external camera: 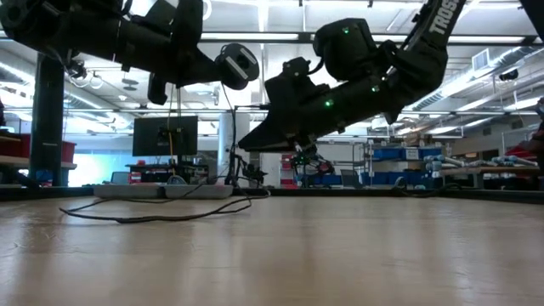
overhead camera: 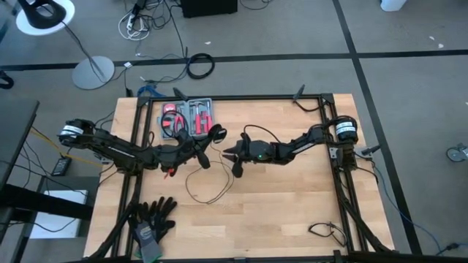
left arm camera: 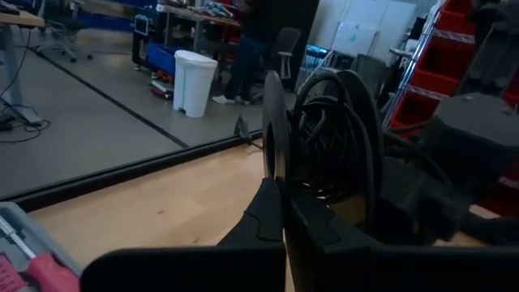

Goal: Coil cords
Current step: Coil the black wire onto the spool

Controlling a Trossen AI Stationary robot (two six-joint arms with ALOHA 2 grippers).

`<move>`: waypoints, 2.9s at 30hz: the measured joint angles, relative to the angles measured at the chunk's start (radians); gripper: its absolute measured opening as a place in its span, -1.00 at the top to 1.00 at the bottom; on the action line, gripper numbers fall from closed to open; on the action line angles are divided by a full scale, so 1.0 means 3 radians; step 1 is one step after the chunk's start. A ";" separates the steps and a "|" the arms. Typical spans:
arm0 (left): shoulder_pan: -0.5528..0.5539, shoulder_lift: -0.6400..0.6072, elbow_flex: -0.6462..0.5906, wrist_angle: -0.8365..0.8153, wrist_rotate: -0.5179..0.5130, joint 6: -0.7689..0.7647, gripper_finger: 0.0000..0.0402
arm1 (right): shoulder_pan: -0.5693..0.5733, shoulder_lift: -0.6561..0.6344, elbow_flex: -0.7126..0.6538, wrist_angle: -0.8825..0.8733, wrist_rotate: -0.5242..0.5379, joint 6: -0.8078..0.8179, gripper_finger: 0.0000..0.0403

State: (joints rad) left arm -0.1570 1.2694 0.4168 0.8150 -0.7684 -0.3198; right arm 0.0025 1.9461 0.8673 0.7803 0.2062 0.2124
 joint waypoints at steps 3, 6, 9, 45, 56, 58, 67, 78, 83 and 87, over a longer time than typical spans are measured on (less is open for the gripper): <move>0.0000 0.0000 0.0000 0.0018 0.0002 0.0001 1.00 | -0.0034 -0.0001 0.0002 0.0085 0.0000 -0.0012 0.54; 0.0000 0.0000 0.0000 0.0041 0.0002 0.0002 1.00 | -0.0054 0.0000 0.0000 0.0080 -0.0109 -0.0009 0.54; 0.0001 0.0001 0.0000 0.0171 0.0002 0.0089 1.00 | -0.0058 0.0000 0.0001 0.0115 -0.0219 -0.0013 0.55; 0.0000 0.0001 0.0000 -0.0042 0.0043 0.0183 1.00 | -0.0122 -0.0291 0.0268 -0.1265 0.0250 -0.0037 0.99; 0.0000 0.0001 0.0000 -0.0807 0.0071 0.0123 1.00 | -0.0102 -0.1056 0.0268 -0.1811 0.0781 -0.0014 1.00; 0.0000 0.0001 0.0000 -0.0842 0.0084 0.0066 1.00 | -0.0134 -0.1073 0.0268 -0.1788 0.0786 -0.0038 1.00; 0.0085 0.0030 0.0296 -0.1579 -0.0043 -0.0049 1.00 | -0.0068 -0.0986 0.0289 -0.1071 0.0331 -0.0249 1.00; 0.0136 0.0660 0.1032 -0.1764 -0.0245 0.0267 1.00 | -0.0004 -0.0987 0.0437 -0.1227 0.0153 -0.0287 1.00; 0.0154 0.0710 0.1065 -0.1513 -0.0328 0.0332 1.00 | 0.0052 -0.0986 0.0432 -0.1390 0.0142 -0.0278 0.98; 0.0158 0.0710 0.1071 -0.1527 -0.0326 0.0365 1.00 | 0.0073 -0.1007 0.0432 -0.1685 0.0144 -0.0324 0.93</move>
State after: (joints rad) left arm -0.1097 1.4822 0.7380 0.3568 -0.8662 -0.2104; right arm 0.0244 1.6441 0.9970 0.2748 0.2493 0.1153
